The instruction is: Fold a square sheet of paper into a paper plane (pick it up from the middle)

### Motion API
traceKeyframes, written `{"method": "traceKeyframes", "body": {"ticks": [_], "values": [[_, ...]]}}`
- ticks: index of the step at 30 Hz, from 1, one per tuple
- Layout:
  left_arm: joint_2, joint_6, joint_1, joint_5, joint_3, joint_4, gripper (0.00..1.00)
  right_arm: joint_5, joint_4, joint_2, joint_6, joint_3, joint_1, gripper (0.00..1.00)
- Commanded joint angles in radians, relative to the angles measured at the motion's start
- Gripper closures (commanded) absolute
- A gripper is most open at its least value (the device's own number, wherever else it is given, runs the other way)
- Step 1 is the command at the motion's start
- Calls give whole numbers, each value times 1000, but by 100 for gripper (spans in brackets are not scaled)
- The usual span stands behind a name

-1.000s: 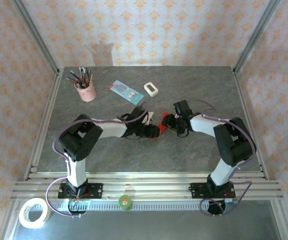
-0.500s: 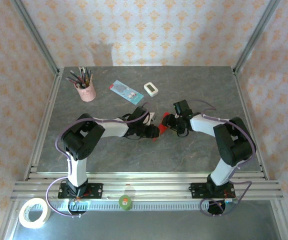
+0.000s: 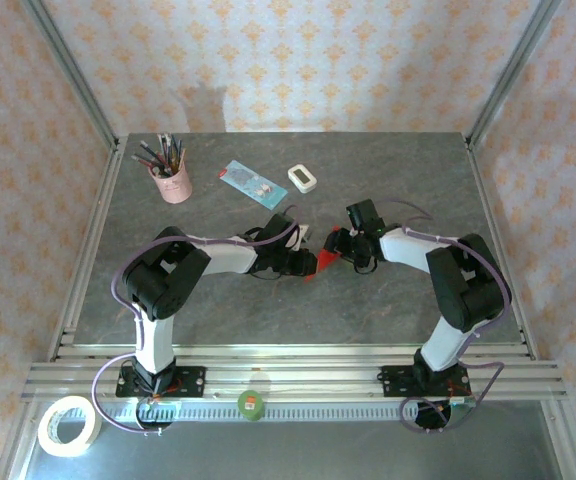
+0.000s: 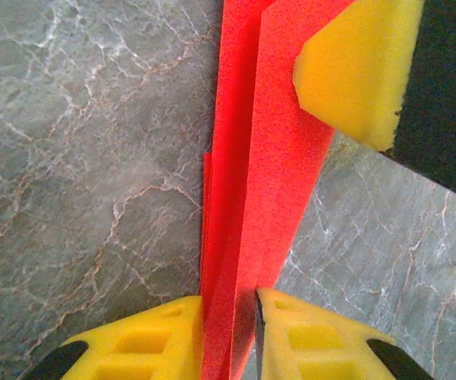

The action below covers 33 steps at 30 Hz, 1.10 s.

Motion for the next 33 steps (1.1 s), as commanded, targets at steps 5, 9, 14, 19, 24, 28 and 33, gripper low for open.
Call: {"method": "traceKeyframes", "body": {"ticks": [5, 9, 14, 19, 24, 28, 33], "values": [[65, 23, -6, -57, 3, -60, 76, 41, 105, 98, -11, -46, 12, 41], [69, 26, -5, -59, 5, -64, 76, 63, 92, -52, -3, -67, 5, 39], [72, 28, -5, -62, 5, -66, 76, 37, 95, -193, -9, -124, -2, 39], [73, 28, -5, -63, 6, -66, 76, -113, 180, -241, -24, -174, 3, 50], [73, 31, -5, -65, 6, -68, 76, -190, 269, -227, -2, -183, 6, 61], [73, 32, -6, -66, 2, -68, 76, -209, 308, -183, 8, -165, 6, 69], [76, 32, -5, -65, 2, -68, 76, -202, 324, -123, 13, -135, 7, 74]]}}
